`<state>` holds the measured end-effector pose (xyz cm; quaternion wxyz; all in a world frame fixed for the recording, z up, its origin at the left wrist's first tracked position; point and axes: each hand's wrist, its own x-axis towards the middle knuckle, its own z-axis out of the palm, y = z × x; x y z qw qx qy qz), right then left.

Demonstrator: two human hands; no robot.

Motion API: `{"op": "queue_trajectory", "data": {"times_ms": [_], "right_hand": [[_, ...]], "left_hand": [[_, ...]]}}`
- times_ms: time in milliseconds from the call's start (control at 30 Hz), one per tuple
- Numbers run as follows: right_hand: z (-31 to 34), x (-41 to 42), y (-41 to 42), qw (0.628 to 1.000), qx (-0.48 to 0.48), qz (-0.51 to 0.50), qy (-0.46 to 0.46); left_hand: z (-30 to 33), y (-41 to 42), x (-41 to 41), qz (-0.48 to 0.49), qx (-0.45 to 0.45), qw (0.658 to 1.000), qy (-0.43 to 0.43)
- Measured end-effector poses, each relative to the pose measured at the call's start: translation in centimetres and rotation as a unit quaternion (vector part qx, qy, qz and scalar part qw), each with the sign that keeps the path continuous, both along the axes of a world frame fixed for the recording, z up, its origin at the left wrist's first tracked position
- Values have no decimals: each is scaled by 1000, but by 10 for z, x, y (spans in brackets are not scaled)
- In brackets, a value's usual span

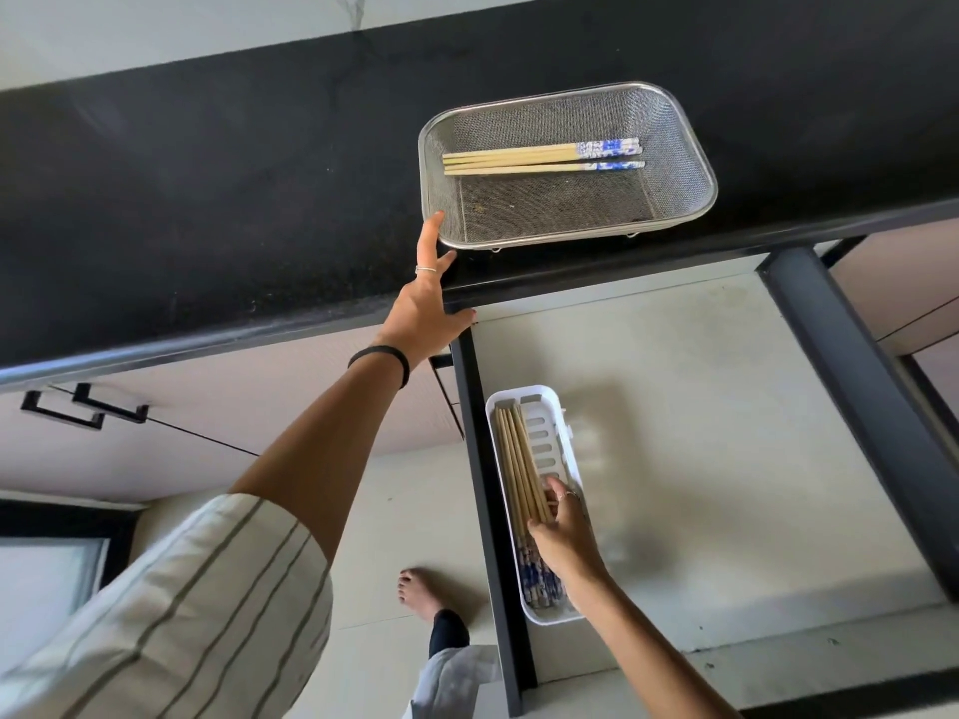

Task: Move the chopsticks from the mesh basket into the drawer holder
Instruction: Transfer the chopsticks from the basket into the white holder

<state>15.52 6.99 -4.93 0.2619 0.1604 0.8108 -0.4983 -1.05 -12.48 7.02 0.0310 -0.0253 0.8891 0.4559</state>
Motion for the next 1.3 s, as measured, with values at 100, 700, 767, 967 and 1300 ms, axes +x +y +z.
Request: {"op": "queue_trajectory", "data": {"times_ms": [100,700,767,967,1300], "right_hand": [[-2,2,0,999,14,15,30],[-14,23,-1,942,231,242,6],[-15,22,0,941,226,251,8],[-20,23,8,942,213,254,48],[-19,24,8,923,244,283,93]], "left_hand": [[1,1,0,0,4,1000,-2],[2,1,1,3,-9,1000,-4],[1,1,1,4,-10,1000,-3],[1,0,1,4,0,1000,-3],[4,2,2,-4,-12,1000,3]]}}
